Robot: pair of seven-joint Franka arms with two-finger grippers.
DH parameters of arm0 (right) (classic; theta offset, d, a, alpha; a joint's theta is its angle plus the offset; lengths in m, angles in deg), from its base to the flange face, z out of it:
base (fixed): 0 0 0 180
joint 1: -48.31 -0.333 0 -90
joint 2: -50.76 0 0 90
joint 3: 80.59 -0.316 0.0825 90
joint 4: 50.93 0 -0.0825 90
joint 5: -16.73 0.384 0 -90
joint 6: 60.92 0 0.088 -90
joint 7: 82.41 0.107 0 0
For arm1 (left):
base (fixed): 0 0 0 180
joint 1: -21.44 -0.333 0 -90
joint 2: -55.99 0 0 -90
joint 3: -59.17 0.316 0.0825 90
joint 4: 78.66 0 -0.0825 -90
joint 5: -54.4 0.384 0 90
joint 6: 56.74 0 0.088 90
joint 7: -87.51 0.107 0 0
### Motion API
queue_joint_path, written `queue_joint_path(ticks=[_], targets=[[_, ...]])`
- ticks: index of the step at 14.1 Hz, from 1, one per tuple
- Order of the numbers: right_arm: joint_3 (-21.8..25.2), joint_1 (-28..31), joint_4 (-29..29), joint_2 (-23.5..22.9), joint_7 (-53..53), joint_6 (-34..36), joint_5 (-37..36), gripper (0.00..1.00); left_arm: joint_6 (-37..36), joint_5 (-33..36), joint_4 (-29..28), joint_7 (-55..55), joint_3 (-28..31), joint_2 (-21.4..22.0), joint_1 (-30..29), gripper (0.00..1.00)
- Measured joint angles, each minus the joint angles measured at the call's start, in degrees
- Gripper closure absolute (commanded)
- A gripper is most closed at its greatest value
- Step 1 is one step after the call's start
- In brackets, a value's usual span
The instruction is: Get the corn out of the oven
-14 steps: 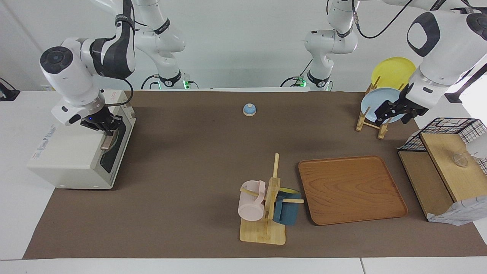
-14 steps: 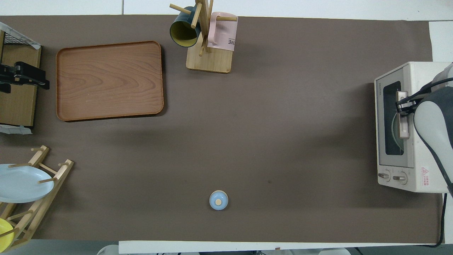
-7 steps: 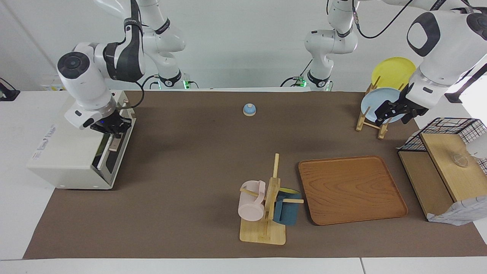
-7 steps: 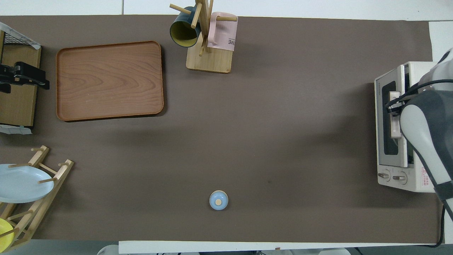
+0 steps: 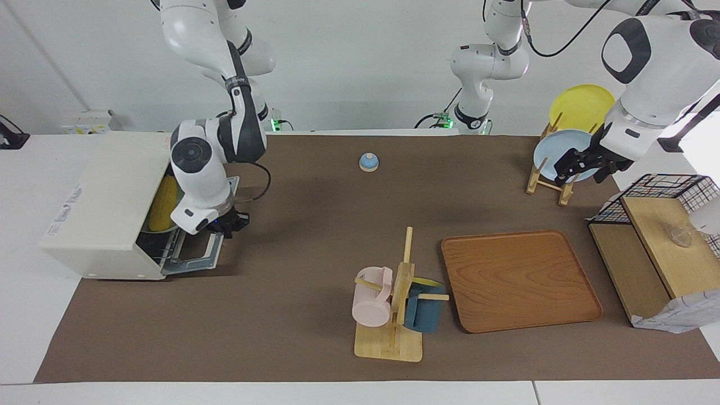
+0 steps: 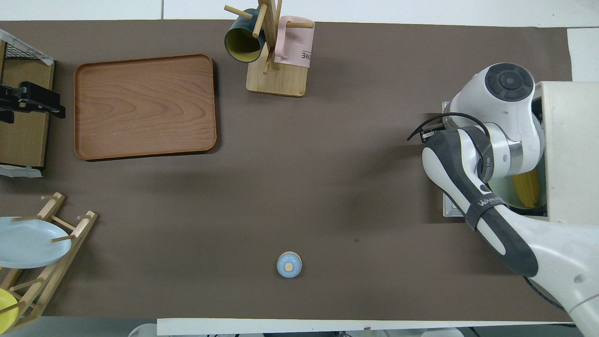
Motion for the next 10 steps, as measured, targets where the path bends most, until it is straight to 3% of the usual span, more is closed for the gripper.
queue_joint_path(ticks=[2, 3, 5, 7, 10], targets=[[0.05, 0.03, -0.37, -1.98, 0.00, -1.64, -0.01, 0.99, 0.00, 0.00, 0.00, 0.00, 0.00, 0.00, 0.00, 0.00], [0.14, 0.08, -0.67, -1.88, 0.00, -1.61, 0.43, 0.91, 0.00, 0.00, 0.00, 0.00, 0.00, 0.00, 0.00, 0.00], [0.56, 0.20, -0.73, -1.82, 0.00, -1.85, 3.10, 0.59, 0.00, 0.00, 0.00, 0.00, 0.00, 0.00, 0.00, 0.00], [0.94, 0.37, -1.23, -1.82, 0.18, -2.30, 8.43, 0.52, 0.00, 0.00, 0.00, 0.00, 0.00, 0.00, 0.00, 0.00], [0.43, -0.86, -4.25, -0.24, 1.64, -0.20, 12.78, 0.52, 0.00, 0.00, 0.00, 0.00, 0.00, 0.00, 0.00, 0.00]])
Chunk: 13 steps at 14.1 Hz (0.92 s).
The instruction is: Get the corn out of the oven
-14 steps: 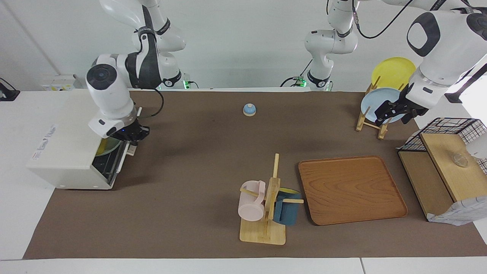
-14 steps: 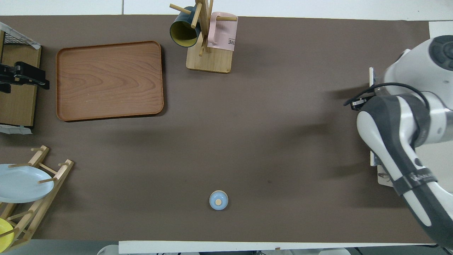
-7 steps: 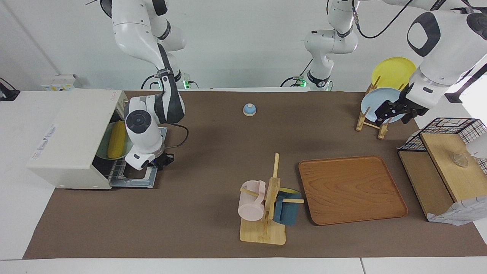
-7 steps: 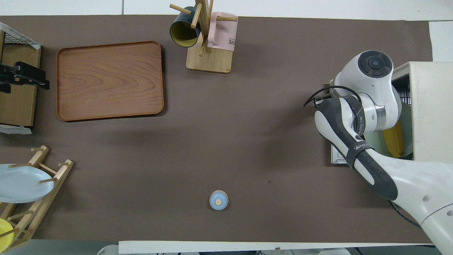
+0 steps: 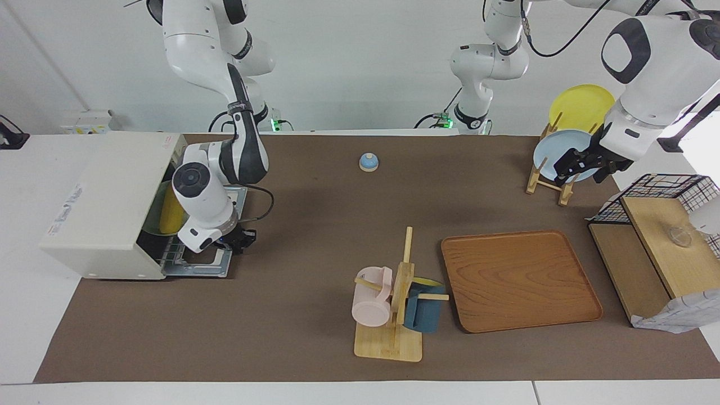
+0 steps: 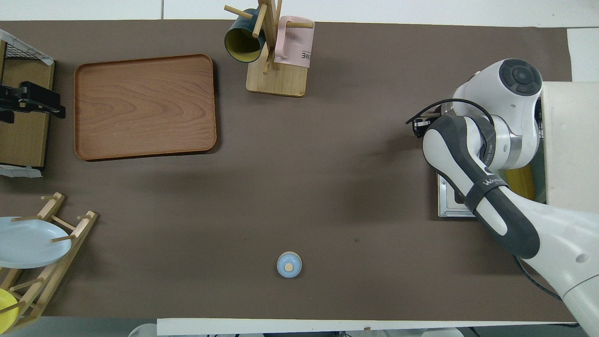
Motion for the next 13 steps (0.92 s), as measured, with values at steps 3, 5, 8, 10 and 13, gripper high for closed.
queue_joint_path(ticks=[3, 5, 8, 10, 13], targets=[[0.41, 0.86, -1.56, 5.88, 0.84, 12.03, -3.54, 0.52, 0.00, 0.00, 0.00, 0.00, 0.00, 0.00, 0.00, 0.00], [0.67, 2.73, -1.48, 8.93, 0.96, 18.73, -8.43, 0.52, 0.00, 0.00, 0.00, 0.00, 0.00, 0.00, 0.00, 0.00], [0.69, 6.16, 0.48, 9.77, 2.40, 20.61, -9.84, 0.52, 0.00, 0.00, 0.00, 0.00, 0.00, 0.00, 0.00, 0.00], [0.70, 8.49, 3.34, 9.81, 2.40, 17.62, -9.86, 0.52, 0.00, 0.00, 0.00, 0.00, 0.00, 0.00, 0.00, 0.00], [0.68, 9.39, 7.07, 9.93, 2.40, 12.62, -9.86, 0.53, 0.00, 0.00, 0.00, 0.00, 0.00, 0.00, 0.00, 0.00]])
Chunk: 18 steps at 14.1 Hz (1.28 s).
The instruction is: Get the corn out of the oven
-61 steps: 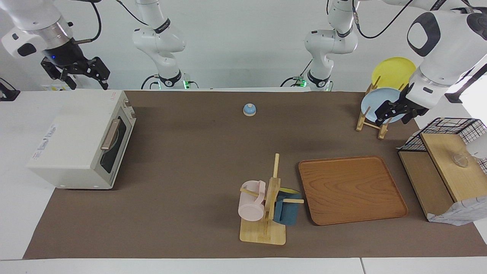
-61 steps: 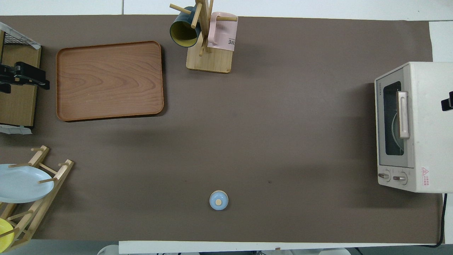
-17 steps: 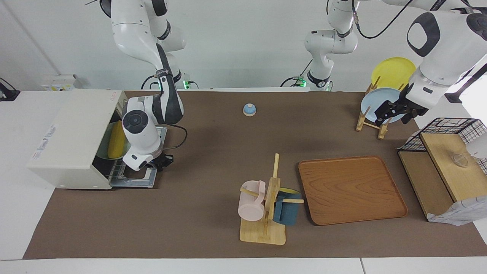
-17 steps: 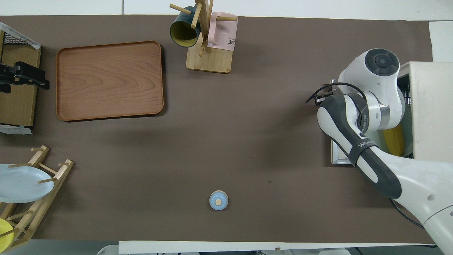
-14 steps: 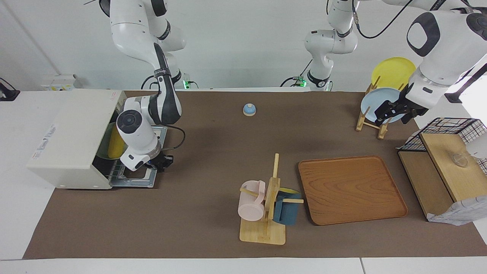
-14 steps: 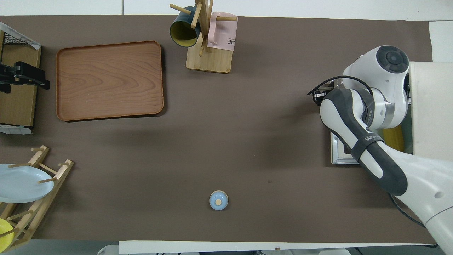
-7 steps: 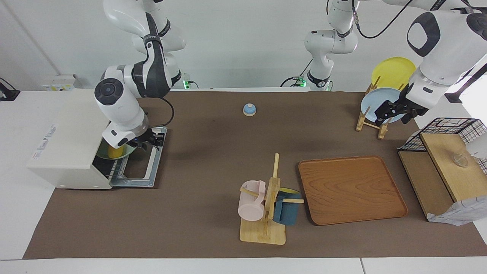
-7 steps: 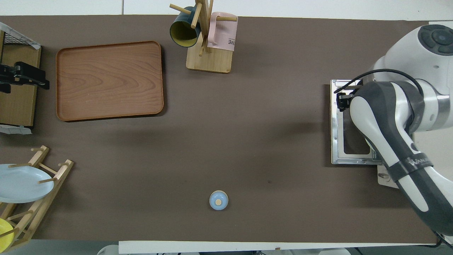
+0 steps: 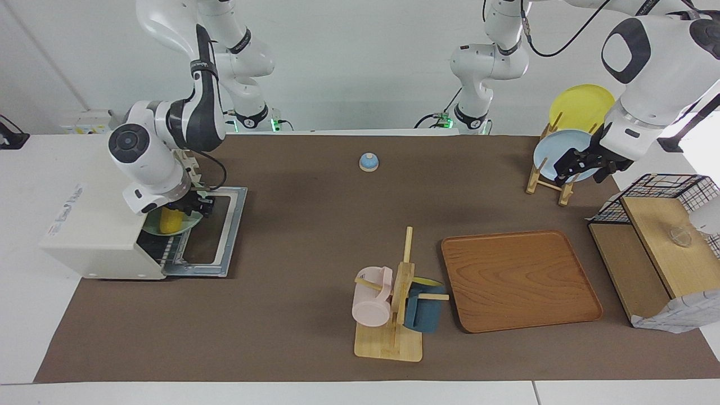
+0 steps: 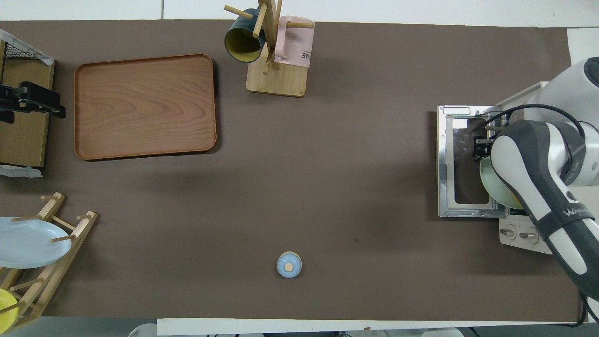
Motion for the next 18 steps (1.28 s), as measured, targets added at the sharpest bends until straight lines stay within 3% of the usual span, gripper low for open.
queue_joint_path(ticks=[1, 3, 7, 10, 13, 15, 18], targets=[[-0.04, -0.10, 0.60, 0.00, 0.00, -0.97, 0.00, 0.60, 0.00, 0.00, 0.00, 0.00, 0.00, 0.00, 0.00, 0.00], [-0.27, -0.24, 1.35, 0.00, 0.02, -1.91, 0.00, 1.00, 0.00, 0.00, 0.00, 0.00, 0.00, 0.00, 0.00, 0.00], [-0.40, -1.37, 1.43, 0.45, 0.03, -1.10, -1.82, 1.00, 0.00, 0.00, 0.00, 0.00, 0.00, 0.00, 0.00, 0.00], [-0.67, -7.01, -2.63, -0.12, 1.62, 2.90, -2.70, 1.00, 0.00, 0.00, 0.00, 0.00, 0.00, 0.00, 0.00, 0.00], [-1.20, -18.03, -17.32, -6.60, 14.46, 12.79, -2.56, 1.00, 0.00, 0.00, 0.00, 0.00, 0.00, 0.00, 0.00, 0.00], [-1.56, -27.22, -30.43, -15.71, 25.66, 17.45, -1.42, 1.00, 0.00, 0.00, 0.00, 0.00, 0.00, 0.00, 0.00, 0.00], [-1.79, -37.68, -46.91, -30.60, 41.29, 18.62, -0.08, 1.00, 0.00, 0.00, 0.00, 0.00, 0.00, 0.00, 0.00, 0.00]])
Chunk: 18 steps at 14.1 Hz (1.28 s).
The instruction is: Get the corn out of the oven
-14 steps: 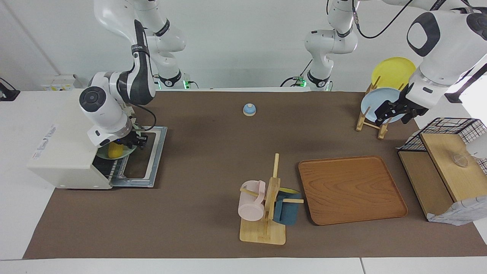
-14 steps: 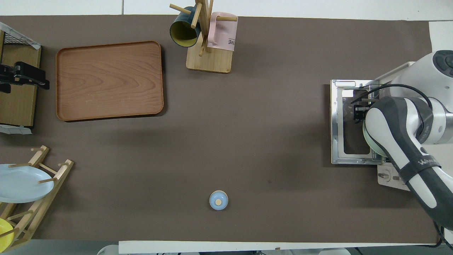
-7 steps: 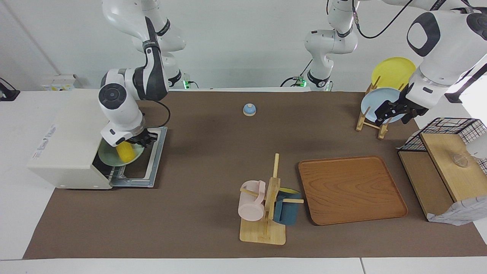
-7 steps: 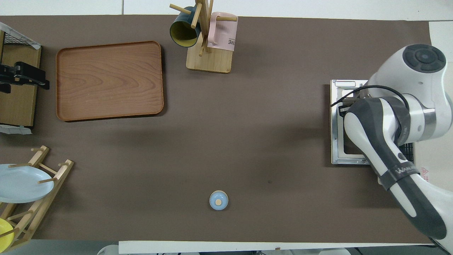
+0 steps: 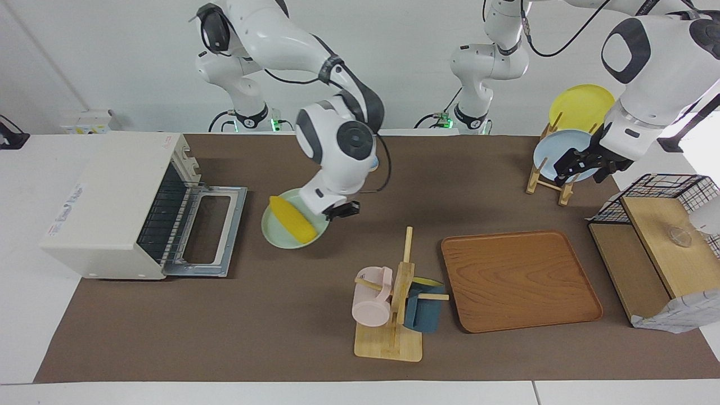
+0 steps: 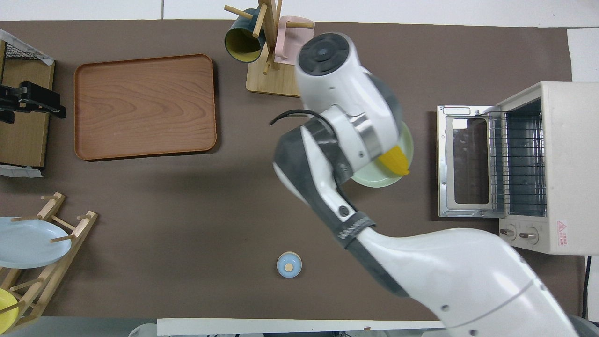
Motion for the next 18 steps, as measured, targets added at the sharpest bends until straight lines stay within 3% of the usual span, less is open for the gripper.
queue_joint_path(ticks=[3, 4, 5, 6, 7, 11, 13, 15, 16, 18], targets=[[-2.10, -5.08, -9.96, -9.63, 10.86, -2.67, 0.19, 1.00, -0.02, 0.00, -0.01, 0.00, 0.00, 0.00, 0.00, 0.00], [-2.75, -6.01, -11.40, -10.95, 12.98, -4.00, 0.19, 0.94, -0.21, 0.00, -0.04, 0.00, 0.00, 0.00, 0.00, 0.00], [-2.96, -6.83, -12.12, -11.46, 14.59, -4.92, 0.19, 0.74, -0.41, 0.00, -0.13, 0.00, 0.00, 0.00, 0.00, 0.00], [-3.03, -7.37, -12.33, -11.50, 16.37, -5.96, 0.34, 0.32, -0.57, 0.00, -0.24, 0.00, 0.00, 0.00, 0.00, 0.00], [-3.08, -7.50, -12.36, -11.51, 18.23, -7.50, 0.80, 0.00, -0.68, 0.00, -0.30, 0.00, 0.01, 0.00, 0.00, 0.00], [-2.73, -6.12, -12.83, -9.90, 19.65, -8.84, 1.05, 0.00, -1.09, 0.00, -0.44, 0.00, 0.06, 0.02, -0.04, 0.00], [-2.45, -2.83, -11.50, -5.29, 14.63, -3.36, 0.66, 0.00, -1.21, 0.00, -1.45, -0.22, 0.07, 0.32, -0.04, 0.00], [-2.25, 2.88, -3.23, 2.31, 5.89, -2.15, 0.29, 0.07, -0.53, 0.00, -5.10, -3.59, -0.11, 1.72, 0.18, 0.00], [-2.21, 6.37, 3.46, 6.54, 1.72, -5.04, 0.24, 0.13, 1.82, -0.02, -8.59, -7.81, -0.35, 3.12, 1.05, 0.00], [-2.23, 13.70, 18.13, 13.87, -7.87, -13.65, 0.25, 0.42, 9.37, -0.04, -17.98, -20.45, -0.77, 6.57, 5.93, 0.00]])
